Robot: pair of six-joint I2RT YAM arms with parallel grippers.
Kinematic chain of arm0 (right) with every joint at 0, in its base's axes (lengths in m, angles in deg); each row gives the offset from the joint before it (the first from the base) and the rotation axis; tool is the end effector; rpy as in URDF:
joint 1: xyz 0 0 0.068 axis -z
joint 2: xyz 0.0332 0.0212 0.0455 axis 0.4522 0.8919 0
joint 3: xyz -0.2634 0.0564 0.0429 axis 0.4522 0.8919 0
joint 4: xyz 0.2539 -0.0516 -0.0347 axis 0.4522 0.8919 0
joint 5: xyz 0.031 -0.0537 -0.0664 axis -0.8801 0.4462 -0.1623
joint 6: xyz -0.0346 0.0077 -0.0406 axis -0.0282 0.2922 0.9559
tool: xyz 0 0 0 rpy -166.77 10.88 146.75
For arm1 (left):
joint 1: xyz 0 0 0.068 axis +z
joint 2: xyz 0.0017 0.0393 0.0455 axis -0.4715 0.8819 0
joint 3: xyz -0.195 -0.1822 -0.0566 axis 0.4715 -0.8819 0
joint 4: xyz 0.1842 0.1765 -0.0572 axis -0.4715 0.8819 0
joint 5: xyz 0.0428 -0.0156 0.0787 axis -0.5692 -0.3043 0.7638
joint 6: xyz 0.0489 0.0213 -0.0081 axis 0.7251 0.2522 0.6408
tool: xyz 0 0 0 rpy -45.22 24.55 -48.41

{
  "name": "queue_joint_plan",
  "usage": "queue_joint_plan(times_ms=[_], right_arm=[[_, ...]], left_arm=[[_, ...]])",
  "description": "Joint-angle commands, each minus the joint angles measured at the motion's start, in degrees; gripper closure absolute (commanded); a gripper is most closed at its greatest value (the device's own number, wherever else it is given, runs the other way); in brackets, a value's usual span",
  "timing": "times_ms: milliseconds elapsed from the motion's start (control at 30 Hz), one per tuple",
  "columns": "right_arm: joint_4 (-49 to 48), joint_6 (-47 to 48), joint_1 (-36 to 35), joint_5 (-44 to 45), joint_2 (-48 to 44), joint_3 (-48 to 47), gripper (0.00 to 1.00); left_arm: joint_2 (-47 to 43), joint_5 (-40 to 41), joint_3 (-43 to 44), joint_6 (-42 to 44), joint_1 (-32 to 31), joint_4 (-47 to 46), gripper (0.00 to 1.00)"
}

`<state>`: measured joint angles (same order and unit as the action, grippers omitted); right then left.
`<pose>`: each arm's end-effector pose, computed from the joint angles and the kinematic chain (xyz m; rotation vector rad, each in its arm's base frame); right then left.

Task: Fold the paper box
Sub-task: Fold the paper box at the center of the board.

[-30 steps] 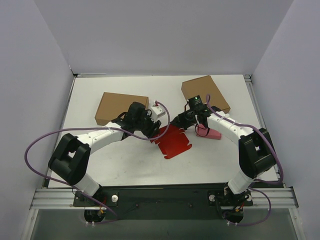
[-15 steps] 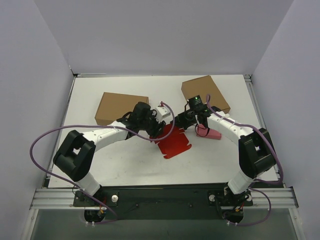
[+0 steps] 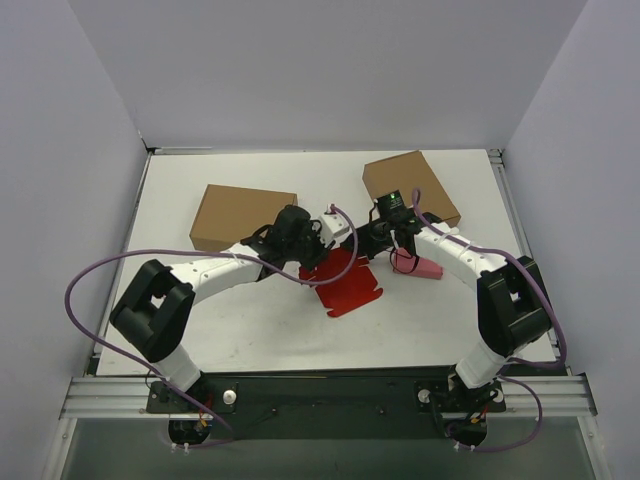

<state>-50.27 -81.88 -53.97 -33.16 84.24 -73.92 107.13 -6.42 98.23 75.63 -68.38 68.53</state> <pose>0.3132 0.1731 0.2278 1.1808 2.3916 1.2670 0.2712 -0.2403 0.2163 1.1166 1.9542 -0.5199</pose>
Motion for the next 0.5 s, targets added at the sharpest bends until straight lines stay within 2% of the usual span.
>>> queue_joint_plan(times_ms=[0, 233, 267, 300, 333, 400, 467], right_arm=[[1.7, 0.4, -1.0, -2.8, 0.4, 0.0, 1.00], [1.7, -0.3, -1.0, -2.4, 0.0, 0.4, 1.00], [1.7, -0.4, -0.9, -2.1, -0.1, 0.4, 1.00], [1.7, -0.6, -1.0, -1.9, -0.2, 0.3, 1.00], [1.7, -0.9, -0.9, -1.8, -0.3, 0.4, 1.00], [1.7, -1.3, -0.8, -1.2, -0.4, 0.4, 1.00], [1.5, -2.5, -0.5, -1.1, -0.5, 0.6, 1.00]], left_arm=[[-0.1, 5.7, 2.0, 2.5, -1.2, -4.8, 0.78], [0.1, 9.7, 1.7, 4.3, -3.1, -5.5, 0.82], [0.2, 9.7, 1.8, 4.2, -3.1, -5.6, 0.78], [0.1, 9.7, 2.0, 4.0, -3.0, -5.5, 0.56], [-0.1, 9.7, 2.1, 3.2, -3.0, -5.3, 0.48], [-0.9, 8.8, 3.1, 2.4, -2.5, -4.9, 0.37], [-2.1, 5.7, 4.0, 0.5, -1.3, -3.7, 0.34]])
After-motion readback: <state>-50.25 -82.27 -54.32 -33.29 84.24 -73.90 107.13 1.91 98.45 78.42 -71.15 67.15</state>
